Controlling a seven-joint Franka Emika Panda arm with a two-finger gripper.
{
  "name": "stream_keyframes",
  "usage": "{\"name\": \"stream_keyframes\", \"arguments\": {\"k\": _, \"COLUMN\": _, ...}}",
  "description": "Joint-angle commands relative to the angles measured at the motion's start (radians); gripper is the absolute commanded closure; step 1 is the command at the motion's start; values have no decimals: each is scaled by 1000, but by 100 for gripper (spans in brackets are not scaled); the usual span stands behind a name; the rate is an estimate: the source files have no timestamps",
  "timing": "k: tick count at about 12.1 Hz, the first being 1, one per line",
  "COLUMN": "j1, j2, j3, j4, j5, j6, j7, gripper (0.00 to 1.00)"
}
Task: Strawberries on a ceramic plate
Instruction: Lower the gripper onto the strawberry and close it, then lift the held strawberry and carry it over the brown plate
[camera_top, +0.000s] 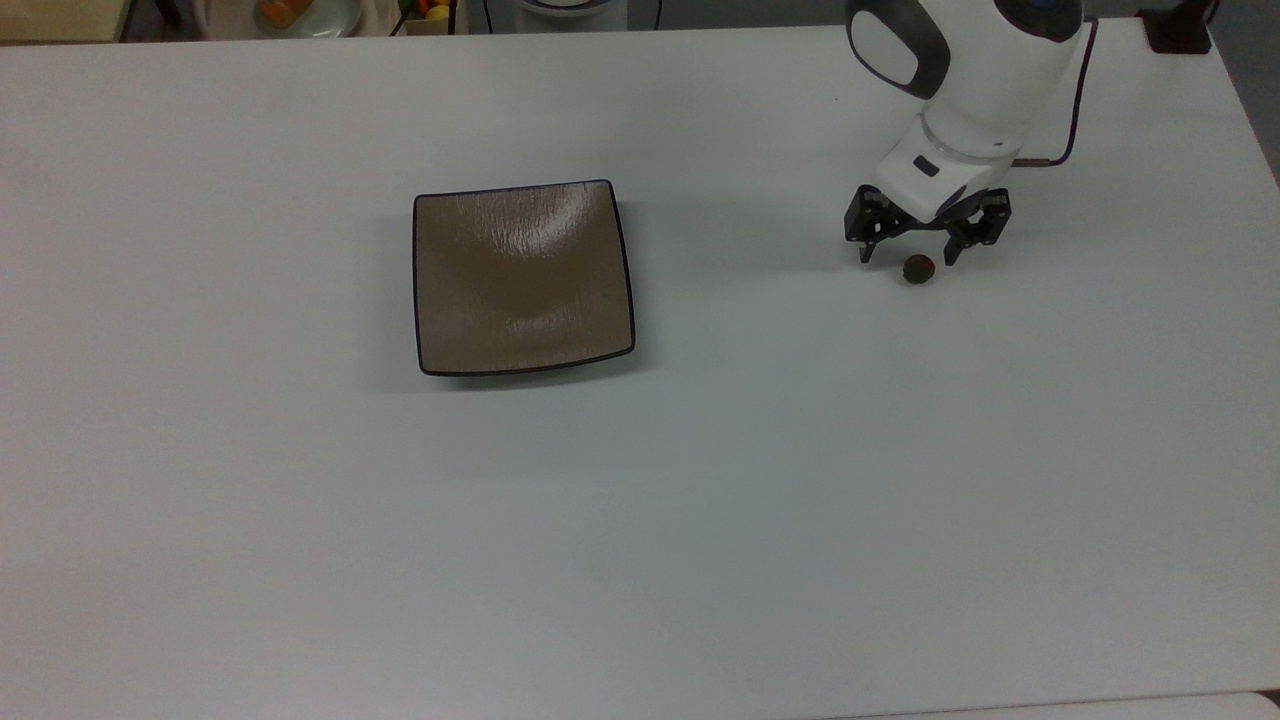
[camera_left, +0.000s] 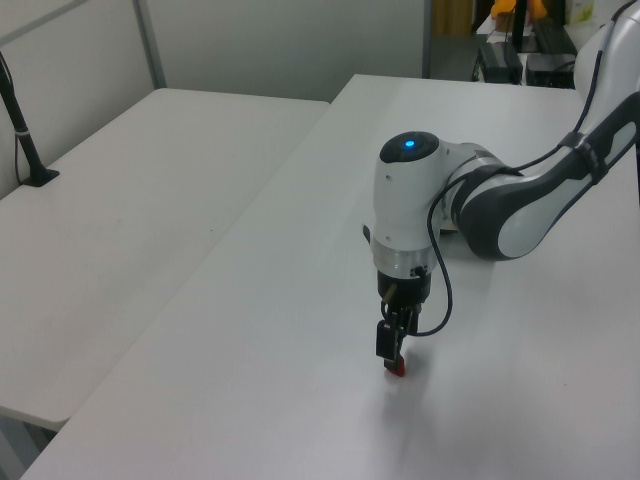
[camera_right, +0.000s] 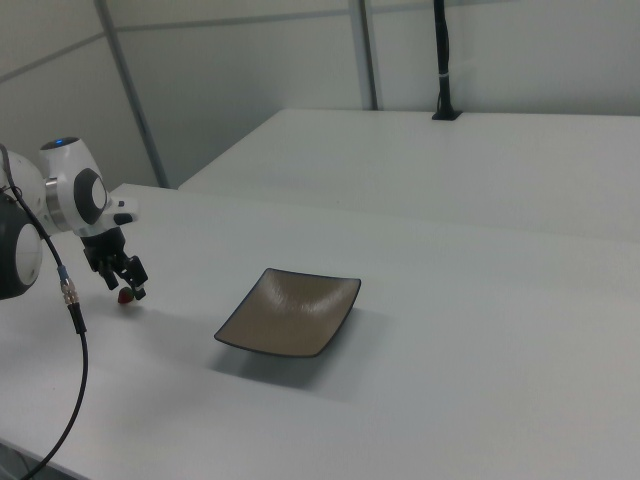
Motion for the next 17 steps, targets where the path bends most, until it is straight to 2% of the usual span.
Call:
{"name": "stream_keyframes", "arguments": {"k": 1, "j1": 19, "j2": 19, "j3": -3, "j4": -5, "j5": -35, "j6": 52, "j7": 24, "gripper": 25}}
{"name": "stream_keyframes", "arguments": {"k": 2, "j1": 19, "j2": 19, "j3": -3, "j4": -5, "j5": -35, "j6": 54, "j7": 24, "gripper": 33}}
{"name": "stream_keyframes", "arguments": {"k": 5, "j1": 17, "j2": 20, "j3": -3, "j4": -6, "j5": -35, "j6": 54, "j7": 23, "gripper": 72}}
{"name": "stream_keyframes", "arguments": {"k": 6, "j1": 17, "j2": 20, "j3": -3, "j4": -5, "j5": -35, "j6": 54, "j7": 24, "gripper": 78}}
{"name": "stream_keyframes", "arguments": {"k": 11, "j1": -2, "j2": -18, "j3": -1, "j4": -5, "j5": -18, "j6": 23, "j7": 20, "gripper": 80}}
{"name": "stream_keyframes", "arguments": {"k": 14, "j1": -38, "j2": -58, "j3": -1, "j4": -2, "j5": 6, "j6": -66, "j7": 18, "gripper": 80}}
{"name": "stream_keyframes", "arguments": {"k": 16, "j1": -79, "j2": -104, "j3": 0, "j4": 3, "j5": 104, "j6": -139, "j7": -22, "gripper": 80}}
{"name": "stream_keyframes", "arguments": {"k": 17, "j1": -105, "j2": -134, "j3": 0, "j4": 4, "j5": 171, "j6": -203, "j7": -101, "gripper": 80}}
